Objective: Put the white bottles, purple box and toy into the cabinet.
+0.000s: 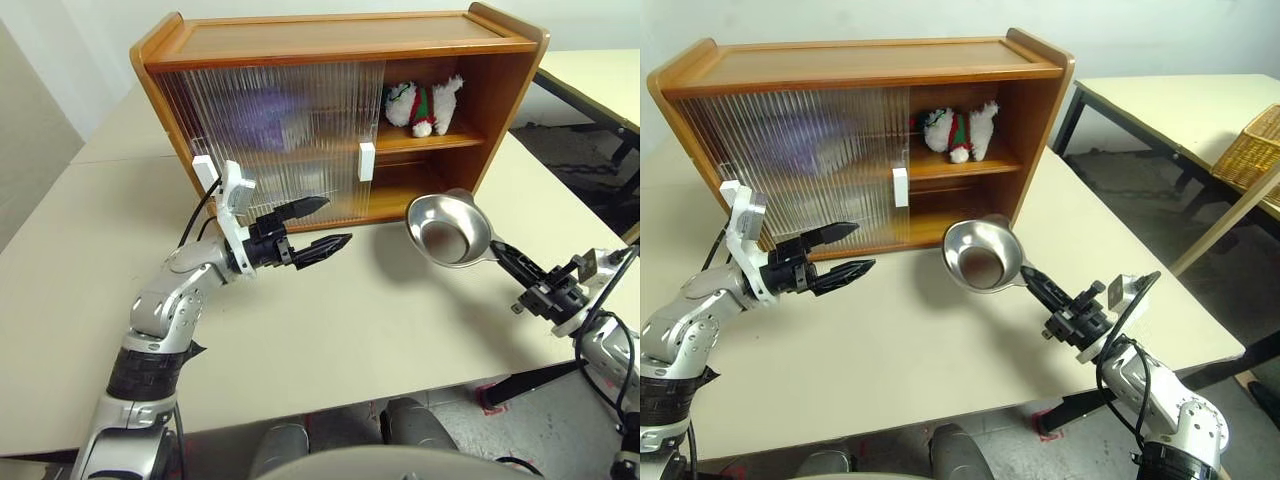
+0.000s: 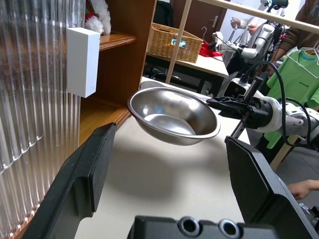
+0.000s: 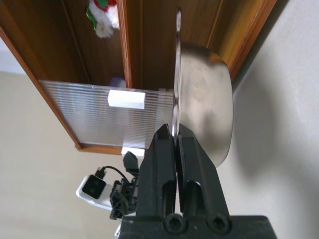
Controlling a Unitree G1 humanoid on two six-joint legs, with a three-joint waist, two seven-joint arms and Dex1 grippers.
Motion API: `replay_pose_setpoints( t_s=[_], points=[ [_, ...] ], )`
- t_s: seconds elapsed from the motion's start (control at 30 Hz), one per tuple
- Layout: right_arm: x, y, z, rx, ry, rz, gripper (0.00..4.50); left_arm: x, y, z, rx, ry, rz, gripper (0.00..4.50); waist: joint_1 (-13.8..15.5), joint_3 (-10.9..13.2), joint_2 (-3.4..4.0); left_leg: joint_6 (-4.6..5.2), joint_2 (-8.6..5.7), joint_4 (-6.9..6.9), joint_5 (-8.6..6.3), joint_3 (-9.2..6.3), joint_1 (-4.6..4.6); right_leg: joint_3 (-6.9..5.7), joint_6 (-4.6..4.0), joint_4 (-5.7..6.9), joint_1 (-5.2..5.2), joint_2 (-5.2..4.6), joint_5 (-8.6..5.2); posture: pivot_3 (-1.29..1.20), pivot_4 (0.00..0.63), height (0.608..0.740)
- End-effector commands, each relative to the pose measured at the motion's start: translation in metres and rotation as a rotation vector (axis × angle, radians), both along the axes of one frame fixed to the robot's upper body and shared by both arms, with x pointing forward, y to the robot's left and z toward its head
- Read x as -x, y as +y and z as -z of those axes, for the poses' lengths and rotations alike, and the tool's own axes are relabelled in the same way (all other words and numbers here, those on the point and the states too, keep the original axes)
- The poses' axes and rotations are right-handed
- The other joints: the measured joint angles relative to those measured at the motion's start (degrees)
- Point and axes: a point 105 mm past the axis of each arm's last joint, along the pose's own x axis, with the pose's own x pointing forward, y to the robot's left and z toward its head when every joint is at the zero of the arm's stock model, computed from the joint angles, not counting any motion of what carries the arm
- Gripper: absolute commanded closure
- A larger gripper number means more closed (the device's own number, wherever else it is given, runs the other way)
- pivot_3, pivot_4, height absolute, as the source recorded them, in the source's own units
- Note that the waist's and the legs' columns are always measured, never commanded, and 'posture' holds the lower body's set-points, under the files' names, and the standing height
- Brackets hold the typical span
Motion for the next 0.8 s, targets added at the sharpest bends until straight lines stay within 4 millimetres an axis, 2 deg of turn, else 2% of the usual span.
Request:
replay_pose_setpoints(
  t_s=[0.03, 0.37, 0.8],
  points=[
    [-0.009, 0.008, -0.008, -0.028, -0.025, -0.009, 4.46, -0.001, -0.005, 0.003, -0.008, 0.007, 0.020, 0.00, -0.2, 0.0, 0.00, 0.01, 0.00, 0.00, -0.01, 0.00, 0.00, 0.00, 0.00, 0.00, 0.00, 0.00, 0.00, -0.21, 0.000, 0.740],
    [-0.045, 0.021, -0.014, -0.036, -0.045, -0.025, 4.46, -0.001, 0.002, -0.001, -0.018, -0.004, -0.008, 0.00, -0.3, 0.0, 0.06, 0.02, 0.00, 0.00, -0.01, 0.00, -0.04, 0.00, -0.02, 0.00, -0.04, 0.00, 0.02, -0.17, 0.000, 0.740],
    [-0.079, 0.043, -0.009, -0.057, -0.033, -0.040, 4.46, 0.002, 0.006, -0.001, -0.021, -0.006, -0.036, 0.00, 0.8, -0.1, 0.08, 0.01, 0.01, 0.02, -0.01, -0.01, -0.03, 0.00, -0.26, 0.01, -0.04, 0.00, 0.15, -0.14, 0.000, 0.740]
  ],
)
